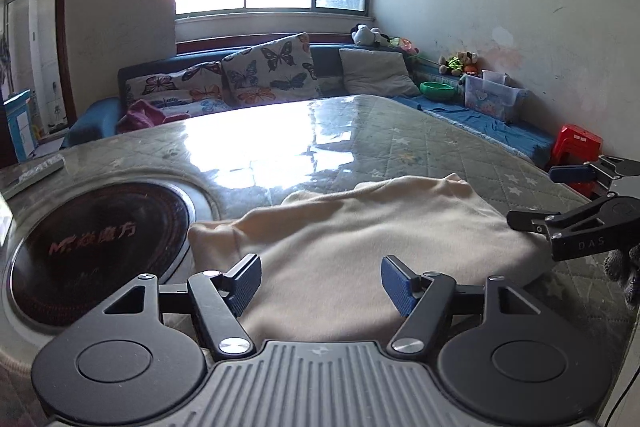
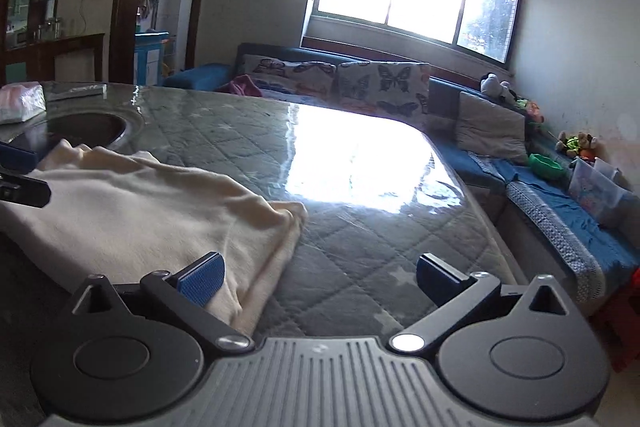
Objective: Fold clothes
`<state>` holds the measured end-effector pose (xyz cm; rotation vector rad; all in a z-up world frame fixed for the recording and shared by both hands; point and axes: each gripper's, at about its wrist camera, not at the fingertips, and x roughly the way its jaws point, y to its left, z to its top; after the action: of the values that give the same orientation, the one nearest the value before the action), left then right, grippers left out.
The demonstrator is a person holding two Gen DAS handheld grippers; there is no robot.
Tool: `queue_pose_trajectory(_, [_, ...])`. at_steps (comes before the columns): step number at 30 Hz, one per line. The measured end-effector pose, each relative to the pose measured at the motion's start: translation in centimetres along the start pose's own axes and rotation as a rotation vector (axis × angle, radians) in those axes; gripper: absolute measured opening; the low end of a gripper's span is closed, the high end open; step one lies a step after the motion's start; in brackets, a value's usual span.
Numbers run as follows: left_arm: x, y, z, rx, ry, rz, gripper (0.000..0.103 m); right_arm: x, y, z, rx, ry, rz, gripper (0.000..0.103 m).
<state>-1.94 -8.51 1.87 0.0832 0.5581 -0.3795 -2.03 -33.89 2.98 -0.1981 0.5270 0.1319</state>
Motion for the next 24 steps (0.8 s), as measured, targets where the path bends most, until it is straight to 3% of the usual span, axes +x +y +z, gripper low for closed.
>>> queue_pose_trajectory(9, [0.5, 1.0, -0.8, -0.046, 0.027, 0.015, 0.069, 0.4, -0.1, -0.9, -0.01, -0.005, -0.042, 0.103])
queue_pose_trajectory(18, [2.1, 3.7, 1.8, -0.143, 0.033, -0.028, 0.067, 0.4, -0.1, -1.0, -0.006, -0.003, -0.041, 0.103])
queue_pose_trajectory(24, [5.0, 5.5, 2.9, -0.159, 0.07, -0.029, 0.048, 0.5, -0.5, -1.1, 0.019, 0.007, -0.026, 0.103])
